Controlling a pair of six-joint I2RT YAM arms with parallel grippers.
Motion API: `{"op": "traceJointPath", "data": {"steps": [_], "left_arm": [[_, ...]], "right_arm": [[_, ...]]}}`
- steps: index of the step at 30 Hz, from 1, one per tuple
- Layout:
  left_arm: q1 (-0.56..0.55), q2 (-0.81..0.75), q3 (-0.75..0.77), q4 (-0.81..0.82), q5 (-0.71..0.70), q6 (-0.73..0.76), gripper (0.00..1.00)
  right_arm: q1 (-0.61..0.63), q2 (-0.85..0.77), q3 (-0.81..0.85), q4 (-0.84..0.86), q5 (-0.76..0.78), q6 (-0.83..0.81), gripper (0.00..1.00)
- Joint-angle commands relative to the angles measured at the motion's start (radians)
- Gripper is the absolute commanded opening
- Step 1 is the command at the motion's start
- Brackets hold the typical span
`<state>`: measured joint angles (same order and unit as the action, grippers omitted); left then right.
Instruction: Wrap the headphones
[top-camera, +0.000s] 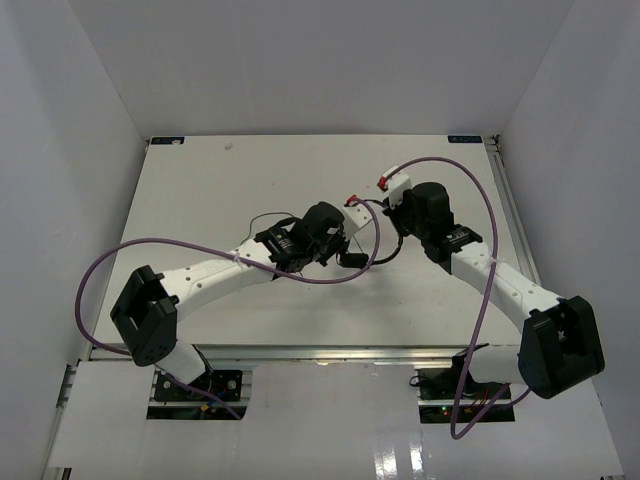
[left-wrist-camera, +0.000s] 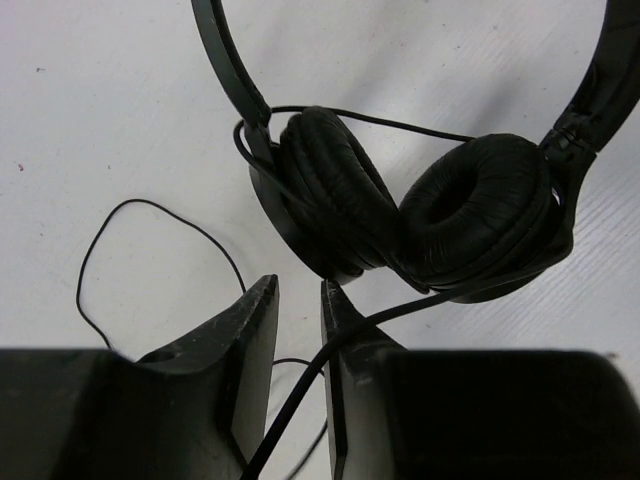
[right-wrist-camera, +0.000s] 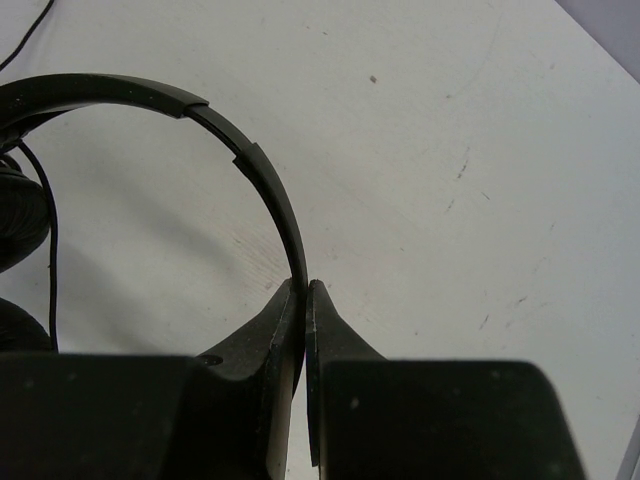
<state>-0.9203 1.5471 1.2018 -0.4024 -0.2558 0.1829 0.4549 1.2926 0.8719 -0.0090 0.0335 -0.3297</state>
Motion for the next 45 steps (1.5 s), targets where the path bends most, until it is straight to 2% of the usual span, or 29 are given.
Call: {"op": "traceJointPath", "data": {"steps": [1, 9, 23, 29, 34, 41, 45], "left_arm": [[-0.002, -0.028, 0.021, 0.046, -0.063, 0.028, 0.39], [0.020, -0.055, -0.007, 0.066, -0.078, 0.047, 0.46], [0.065, -0.149, -0.083, 0.090, -0.032, 0.052, 0.48], [0.077, -0.204, -0.118, 0.110, -0.013, 0.049, 0.53], [0.093, -0.270, -0.163, 0.132, 0.038, 0.046, 0.58], [0.113, -0.343, -0.252, 0.198, 0.122, -0.004, 0.60], [0.130, -0.379, -0.315, 0.269, 0.171, -0.052, 0.67]], "right_arm": [[0.004, -0.033, 0.018, -0.025, -0.103, 0.010, 0.08], [0.005, -0.061, 0.007, -0.076, -0.201, 0.024, 0.08], [0.004, -0.081, 0.055, -0.202, -0.390, 0.059, 0.08], [0.002, -0.076, 0.080, -0.246, -0.440, 0.071, 0.08], [-0.008, -0.075, 0.112, -0.287, -0.498, 0.095, 0.08], [-0.073, -0.065, 0.183, -0.327, -0.658, 0.179, 0.08], [-0.101, -0.061, 0.241, -0.355, -0.711, 0.216, 0.08]]}}
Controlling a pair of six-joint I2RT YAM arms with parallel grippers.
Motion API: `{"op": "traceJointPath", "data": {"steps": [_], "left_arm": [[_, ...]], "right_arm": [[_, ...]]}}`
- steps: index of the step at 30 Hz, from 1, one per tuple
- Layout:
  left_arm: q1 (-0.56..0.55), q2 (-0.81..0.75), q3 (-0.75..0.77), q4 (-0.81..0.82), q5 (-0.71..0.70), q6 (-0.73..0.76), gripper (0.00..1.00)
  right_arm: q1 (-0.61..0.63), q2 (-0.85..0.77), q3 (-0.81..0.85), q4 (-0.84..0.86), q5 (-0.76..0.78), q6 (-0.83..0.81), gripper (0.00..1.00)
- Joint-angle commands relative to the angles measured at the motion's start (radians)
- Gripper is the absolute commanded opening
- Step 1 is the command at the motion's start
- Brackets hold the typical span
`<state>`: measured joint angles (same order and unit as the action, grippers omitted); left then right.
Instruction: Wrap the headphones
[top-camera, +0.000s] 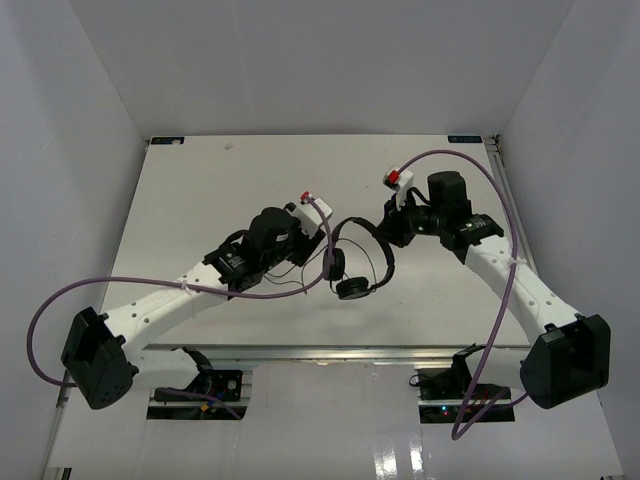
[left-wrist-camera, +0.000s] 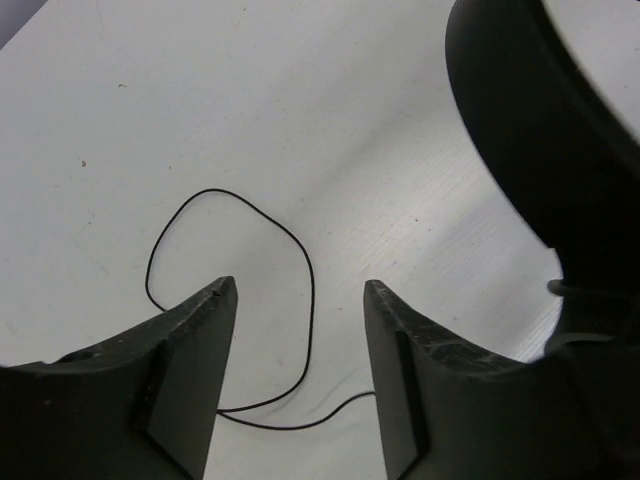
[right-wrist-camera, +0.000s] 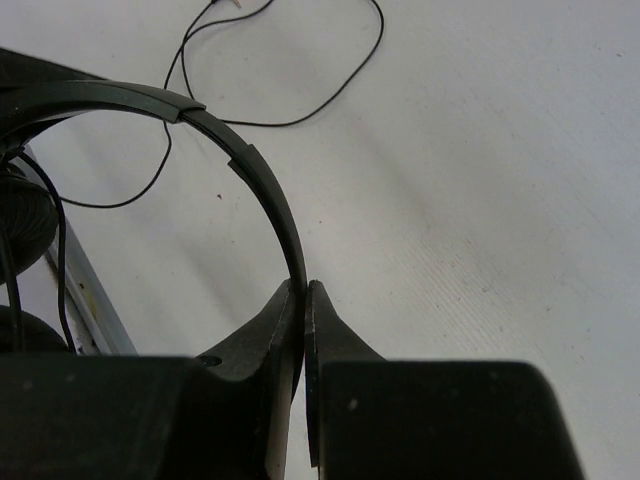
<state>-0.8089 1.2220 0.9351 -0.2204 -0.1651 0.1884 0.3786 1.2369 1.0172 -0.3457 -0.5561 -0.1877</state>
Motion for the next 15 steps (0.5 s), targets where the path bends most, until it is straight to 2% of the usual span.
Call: {"op": "traceJointPath", "data": {"steps": [1, 6, 15], "left_arm": [[0.026, -0.064, -0.065, 0.107, 0.095, -0.072, 0.68], [0.064, -0.121, -0.122, 0.185, 0.117, -0.126, 0.82], [0.162, -0.176, -0.090, 0.096, -0.034, -0.231, 0.88]], "right_arm": [[-0.028, -0.008, 0.102, -0.024, -0.126, 0.078, 0.08], [-0.045, -0.014, 0.149, -0.058, -0.152, 0.094, 0.08], [-0.058, -0.014, 0.142, -0.075, -0.184, 0.117, 0.08]]}}
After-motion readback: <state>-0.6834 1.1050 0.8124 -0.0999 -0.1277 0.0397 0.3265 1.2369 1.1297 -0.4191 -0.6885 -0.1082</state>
